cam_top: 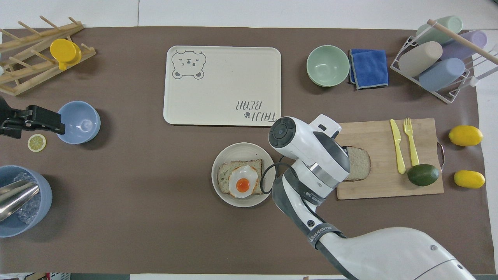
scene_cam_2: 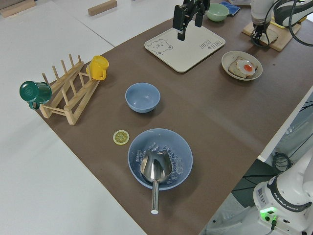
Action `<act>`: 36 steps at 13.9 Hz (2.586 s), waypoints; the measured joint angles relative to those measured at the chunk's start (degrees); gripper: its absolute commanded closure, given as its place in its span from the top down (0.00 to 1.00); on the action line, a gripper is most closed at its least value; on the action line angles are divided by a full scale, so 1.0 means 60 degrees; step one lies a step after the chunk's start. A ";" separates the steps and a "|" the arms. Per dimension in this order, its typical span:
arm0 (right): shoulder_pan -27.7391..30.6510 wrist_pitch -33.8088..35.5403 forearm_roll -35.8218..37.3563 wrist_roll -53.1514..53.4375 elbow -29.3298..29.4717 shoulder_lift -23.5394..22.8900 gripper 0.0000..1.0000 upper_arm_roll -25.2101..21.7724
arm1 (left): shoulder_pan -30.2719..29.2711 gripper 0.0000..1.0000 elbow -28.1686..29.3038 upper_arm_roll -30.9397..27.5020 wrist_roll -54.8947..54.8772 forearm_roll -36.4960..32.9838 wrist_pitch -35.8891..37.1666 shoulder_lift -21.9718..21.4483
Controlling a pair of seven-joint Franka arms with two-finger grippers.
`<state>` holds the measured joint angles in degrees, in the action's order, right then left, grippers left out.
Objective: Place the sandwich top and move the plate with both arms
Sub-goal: 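Grasp the bread slice with the right gripper and lift it, then lower the bread slice onto the egg on the white plate, then retract the right gripper while the left gripper reaches toward the plate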
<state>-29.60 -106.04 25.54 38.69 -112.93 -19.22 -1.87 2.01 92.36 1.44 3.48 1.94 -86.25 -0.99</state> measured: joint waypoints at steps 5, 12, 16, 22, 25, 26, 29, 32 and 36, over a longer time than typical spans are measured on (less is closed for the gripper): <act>-0.0032 0.0186 0.0007 -0.0020 0.0087 0.0132 0.00 0.0076 | 0.0000 1.00 0.0000 0.0000 0.0000 0.0000 0.0000 0.0000; -0.1402 0.1755 -0.0713 -0.0540 0.2617 0.0057 0.00 0.0301 | 0.0000 1.00 0.0000 0.0000 0.0000 0.0000 0.0000 0.0000; -0.2742 0.0192 -0.1963 0.0364 0.3353 -0.0293 0.00 0.0448 | 0.0000 1.00 0.0000 0.0000 0.0000 0.0000 0.0000 0.0000; -0.2899 -0.0597 -0.2120 0.0735 0.3284 -0.0689 0.45 0.0416 | 0.0000 1.00 0.0000 0.0000 0.0000 0.0000 0.0000 0.0000; -0.2928 -0.0898 -0.2327 0.0750 0.3242 -0.0686 1.00 0.0452 | 0.0000 1.00 0.0000 0.0000 0.0000 0.0000 0.0005 0.0000; -0.2982 -0.0919 -0.2342 0.0769 0.3271 -0.0668 1.00 0.0474 | 0.0000 1.00 0.0000 0.0000 0.0000 0.0000 0.0013 0.0000; -0.2838 -0.0866 -0.2342 0.0797 0.3425 -0.0208 1.00 0.0402 | 0.0000 1.00 0.0000 0.0000 0.0000 0.0000 0.0015 0.0000; -0.1403 0.0056 -0.2347 -0.0385 0.3536 0.0881 1.00 0.0339 | 0.0000 1.00 0.0000 0.0001 0.0000 0.0000 0.0015 0.0000; 0.1149 0.1497 -0.3092 -0.2928 0.3553 0.2338 1.00 0.0266 | 0.0001 1.00 0.0003 0.0035 0.0000 0.0001 0.0015 0.0000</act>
<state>-22.71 -97.06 6.98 21.12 -91.61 -5.20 -0.28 2.01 92.38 1.65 3.48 1.94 -86.16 -0.99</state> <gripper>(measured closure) 0.000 0.000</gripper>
